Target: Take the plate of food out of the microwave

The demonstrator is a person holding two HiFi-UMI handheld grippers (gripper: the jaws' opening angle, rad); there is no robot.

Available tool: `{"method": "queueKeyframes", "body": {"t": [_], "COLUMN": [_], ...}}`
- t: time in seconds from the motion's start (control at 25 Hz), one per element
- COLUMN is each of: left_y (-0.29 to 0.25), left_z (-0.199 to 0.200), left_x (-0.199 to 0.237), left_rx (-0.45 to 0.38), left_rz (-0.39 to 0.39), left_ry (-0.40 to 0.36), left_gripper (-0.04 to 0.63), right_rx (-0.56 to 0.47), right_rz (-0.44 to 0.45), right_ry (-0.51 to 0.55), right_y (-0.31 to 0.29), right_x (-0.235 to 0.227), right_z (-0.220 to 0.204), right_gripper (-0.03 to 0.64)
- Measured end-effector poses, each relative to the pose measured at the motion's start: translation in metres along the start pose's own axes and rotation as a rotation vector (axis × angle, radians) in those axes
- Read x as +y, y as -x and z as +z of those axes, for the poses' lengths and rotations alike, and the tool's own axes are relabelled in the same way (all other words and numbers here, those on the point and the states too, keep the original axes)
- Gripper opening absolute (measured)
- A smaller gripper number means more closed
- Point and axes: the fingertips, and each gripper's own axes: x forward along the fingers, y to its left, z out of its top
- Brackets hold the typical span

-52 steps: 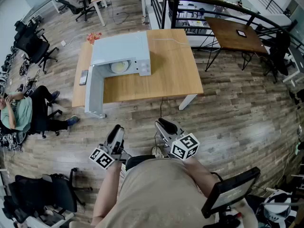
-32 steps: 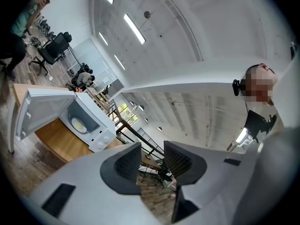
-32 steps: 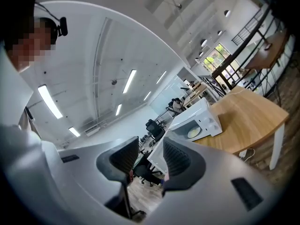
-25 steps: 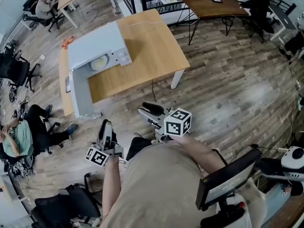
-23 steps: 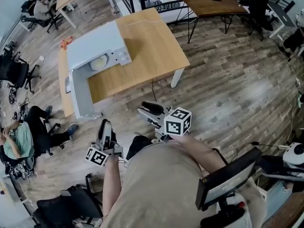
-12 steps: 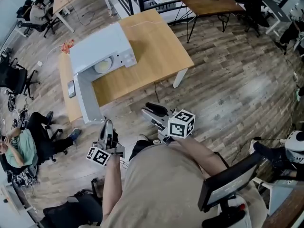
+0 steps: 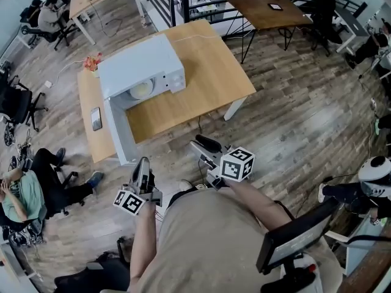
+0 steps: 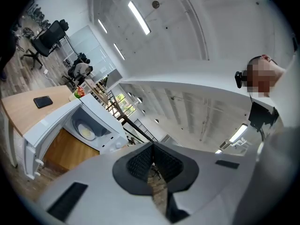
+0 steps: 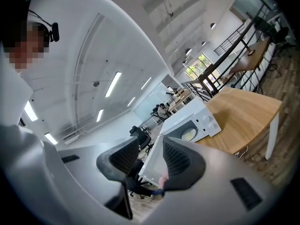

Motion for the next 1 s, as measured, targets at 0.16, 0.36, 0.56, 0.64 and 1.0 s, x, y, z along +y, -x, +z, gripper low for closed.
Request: {"method": "queueKeyframes", "body": {"t": [0.16, 0.36, 0.56, 0.64, 1.0], "left_y": [0.008, 0.012, 0.012, 0.012, -0.020], "left_z": [0.008, 0.020, 0.031, 0.034, 0.049], "left_x": [0.017, 0.031, 0.042, 0.046, 0.055], "left_rx": [-0.004, 0.010, 0.020, 0.019, 0.005], "left_rz": [-0.018, -0.040, -0.046, -0.042, 0.011], "left_ry": [0.015, -0.005, -0.021, -0.026, -0.043], "left_gripper": [0.005, 0.005, 0.005, 0.005, 0.005], "right_rx": [0.001, -0.006, -0.018, -0.014, 0.024], "right_rz": [-0.023, -0.040, -0.052, -0.050, 0.001], "right_ry": [0.003, 0.015, 0.010, 0.005, -0.025], "right_y": [-0.023, -0.050, -0.069, -0.076, -0.111], "right_x": [0.005, 0.013, 0.014, 0.012, -0.009], "right_z": [-0.007, -0.011, -0.013, -0.014, 0.009], "right_gripper": [0.149, 0.149, 0.149, 0.149, 0.149]}}
